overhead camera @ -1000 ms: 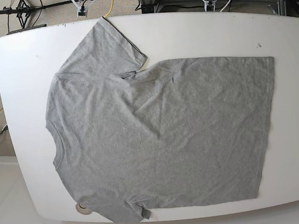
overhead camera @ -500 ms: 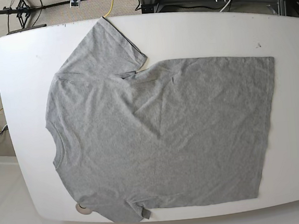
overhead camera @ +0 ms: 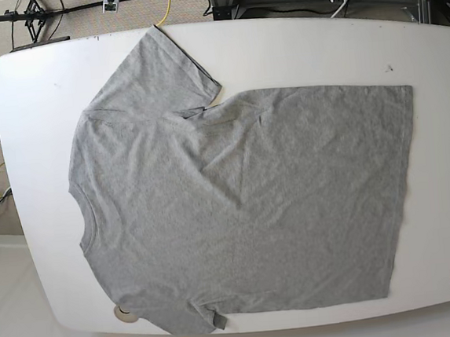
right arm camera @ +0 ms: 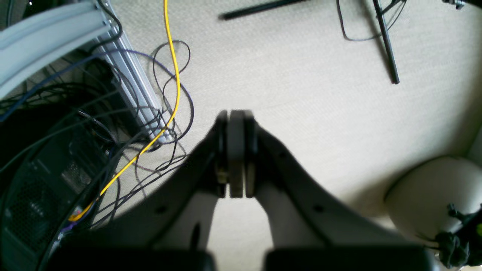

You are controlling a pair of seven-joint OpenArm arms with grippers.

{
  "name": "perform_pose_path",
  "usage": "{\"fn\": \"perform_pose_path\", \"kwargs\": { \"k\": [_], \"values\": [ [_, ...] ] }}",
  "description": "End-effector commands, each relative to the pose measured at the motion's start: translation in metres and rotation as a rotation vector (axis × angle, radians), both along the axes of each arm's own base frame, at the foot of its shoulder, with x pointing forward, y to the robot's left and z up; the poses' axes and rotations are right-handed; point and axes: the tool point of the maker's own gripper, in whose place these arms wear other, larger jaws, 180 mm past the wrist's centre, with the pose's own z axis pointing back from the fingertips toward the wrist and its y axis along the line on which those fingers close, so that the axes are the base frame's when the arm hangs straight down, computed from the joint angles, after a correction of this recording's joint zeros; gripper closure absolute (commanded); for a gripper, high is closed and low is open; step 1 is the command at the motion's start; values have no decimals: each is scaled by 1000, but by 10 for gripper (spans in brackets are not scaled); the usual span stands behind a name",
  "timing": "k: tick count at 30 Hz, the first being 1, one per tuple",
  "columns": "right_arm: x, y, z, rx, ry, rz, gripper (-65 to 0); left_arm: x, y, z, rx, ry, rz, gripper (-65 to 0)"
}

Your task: Fold the T-shirt properly

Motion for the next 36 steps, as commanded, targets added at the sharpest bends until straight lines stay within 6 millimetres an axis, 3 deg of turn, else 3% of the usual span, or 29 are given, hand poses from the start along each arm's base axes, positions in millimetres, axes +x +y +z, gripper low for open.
{"fn": "perform_pose_path", "kwargs": {
  "k": [1, 12, 20, 26, 36],
  "values": [
    [-5, -9, 4, -16, -2, 3, 0, -5, 6, 5, 8, 1, -5, 0],
    [-10, -15, 22, -11, -45, 10, 0, -1, 11, 29, 14, -70, -14, 0],
    [-9, -30, 52, -42, -108, 64, 0, -4, 16, 64, 39, -113, -56, 0],
    [1, -17, 75, -15, -179, 92, 0, 0, 21, 88, 68, -144, -60, 0],
    [6, -16, 101, -20, -233, 126, 0, 7, 27, 112, 69, -171, -40, 0]
  ]
}}
